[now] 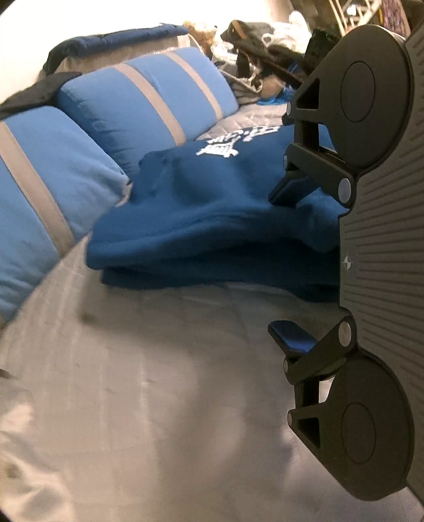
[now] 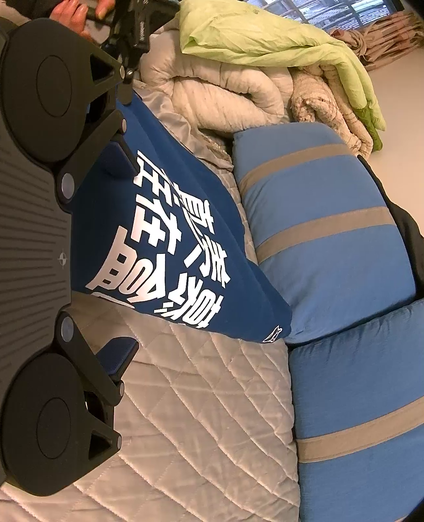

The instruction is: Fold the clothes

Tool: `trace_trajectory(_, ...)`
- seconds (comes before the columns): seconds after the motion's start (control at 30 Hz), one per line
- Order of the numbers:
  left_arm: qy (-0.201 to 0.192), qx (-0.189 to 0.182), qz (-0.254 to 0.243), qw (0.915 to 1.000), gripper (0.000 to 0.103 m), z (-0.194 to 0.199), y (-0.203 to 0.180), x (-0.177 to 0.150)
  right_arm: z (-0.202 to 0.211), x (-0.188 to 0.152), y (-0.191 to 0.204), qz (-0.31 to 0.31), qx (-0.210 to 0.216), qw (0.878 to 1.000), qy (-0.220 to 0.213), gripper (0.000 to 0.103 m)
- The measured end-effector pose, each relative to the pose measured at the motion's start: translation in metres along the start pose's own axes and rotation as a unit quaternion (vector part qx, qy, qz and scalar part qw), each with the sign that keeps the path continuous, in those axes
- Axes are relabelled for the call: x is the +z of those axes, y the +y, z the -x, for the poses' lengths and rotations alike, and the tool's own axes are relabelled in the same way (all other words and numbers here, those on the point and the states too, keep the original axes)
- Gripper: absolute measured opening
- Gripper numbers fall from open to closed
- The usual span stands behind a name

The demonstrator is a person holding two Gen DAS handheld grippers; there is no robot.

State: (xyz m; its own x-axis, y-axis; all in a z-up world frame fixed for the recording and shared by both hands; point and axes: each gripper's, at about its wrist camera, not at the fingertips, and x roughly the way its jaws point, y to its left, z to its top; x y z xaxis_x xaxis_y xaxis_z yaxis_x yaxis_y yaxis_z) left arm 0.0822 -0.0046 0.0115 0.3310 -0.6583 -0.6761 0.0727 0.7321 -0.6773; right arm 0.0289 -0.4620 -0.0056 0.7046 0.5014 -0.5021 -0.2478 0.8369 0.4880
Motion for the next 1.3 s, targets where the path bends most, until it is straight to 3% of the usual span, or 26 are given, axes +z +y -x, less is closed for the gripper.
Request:
trace_trajectory(0.23,-0.001,-0.078,0.052,0.9956,0.075,-0.007,0.028,-0.003,-0.001,0.001,-0.001,-0.005,-0.001,1.000,-0.001,0.103)
trace_trajectory(0.4,0.029,-0.127,0.103,0.9861,0.040,-0.025,0.037,-0.007,-0.003,0.001,-0.002,-0.010,0.001,1.000,0.003,0.103)
trace_trajectory(0.53,0.027,-0.144,0.109,0.9833,0.034,-0.026,0.043,-0.010,-0.005,0.004,-0.005,-0.020,0.008,1.000,0.011,0.103)
trace_trajectory(0.83,0.001,-0.118,0.078,0.9900,0.032,-0.022,0.034,-0.013,-0.022,0.055,-0.017,-0.062,0.024,0.994,0.086,0.103)
trace_trajectory(1.03,-0.009,-0.102,0.066,0.9926,0.032,-0.020,0.029,-0.016,-0.054,0.093,-0.047,-0.090,0.036,0.991,0.097,0.103)
trace_trajectory(1.3,-0.011,-0.099,0.054,0.9936,0.032,-0.022,0.026,-0.016,-0.105,0.109,-0.091,-0.147,0.050,0.982,0.106,0.103)
